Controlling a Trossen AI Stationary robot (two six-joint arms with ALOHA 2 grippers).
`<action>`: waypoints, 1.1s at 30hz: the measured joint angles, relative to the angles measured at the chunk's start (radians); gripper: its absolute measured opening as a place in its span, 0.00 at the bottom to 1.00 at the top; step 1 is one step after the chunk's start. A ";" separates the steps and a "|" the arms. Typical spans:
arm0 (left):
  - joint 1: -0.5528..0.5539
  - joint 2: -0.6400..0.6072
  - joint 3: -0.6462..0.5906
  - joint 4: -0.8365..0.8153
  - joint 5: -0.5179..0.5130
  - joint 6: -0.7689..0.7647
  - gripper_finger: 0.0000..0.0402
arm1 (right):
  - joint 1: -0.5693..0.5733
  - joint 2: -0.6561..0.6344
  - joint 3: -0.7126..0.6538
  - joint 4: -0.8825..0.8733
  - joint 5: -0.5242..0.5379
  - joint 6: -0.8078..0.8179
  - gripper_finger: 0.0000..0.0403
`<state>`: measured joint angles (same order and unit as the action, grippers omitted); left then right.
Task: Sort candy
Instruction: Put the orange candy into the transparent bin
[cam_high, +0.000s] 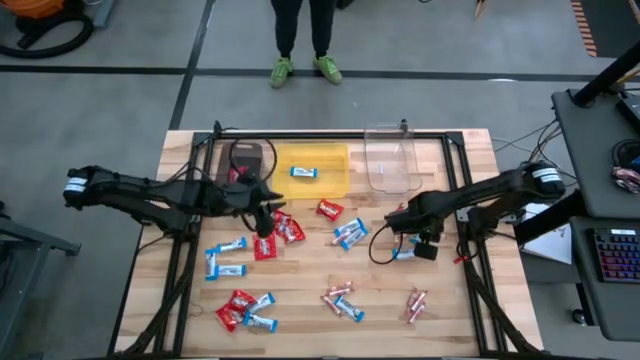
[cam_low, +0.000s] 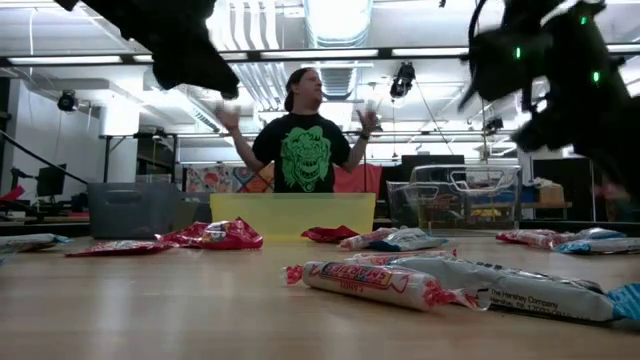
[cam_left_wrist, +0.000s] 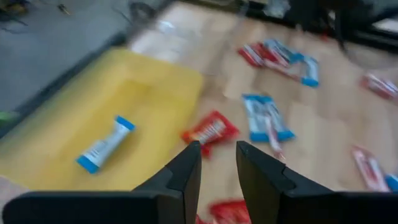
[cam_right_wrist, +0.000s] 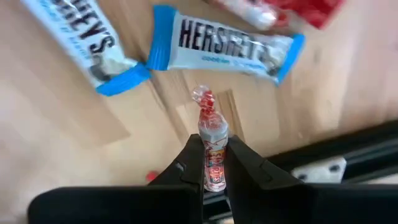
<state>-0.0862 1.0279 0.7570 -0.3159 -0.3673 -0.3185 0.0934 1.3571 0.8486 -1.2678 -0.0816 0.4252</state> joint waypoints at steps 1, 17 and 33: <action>-0.017 0.000 0.000 -0.014 0.019 -0.019 0.21 | 0.000 -0.027 0.016 0.000 0.000 0.005 0.08; -0.140 0.058 0.000 -0.195 0.136 -0.334 0.21 | -0.128 -0.198 0.302 0.320 0.333 -0.237 0.08; -0.140 0.061 0.000 -0.234 0.153 -0.368 0.21 | -0.731 0.170 0.348 0.502 0.387 -0.654 0.19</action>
<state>-0.2264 1.0889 0.7570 -0.5495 -0.2148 -0.6865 -0.6379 1.5268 1.1968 -0.7658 0.3055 -0.2285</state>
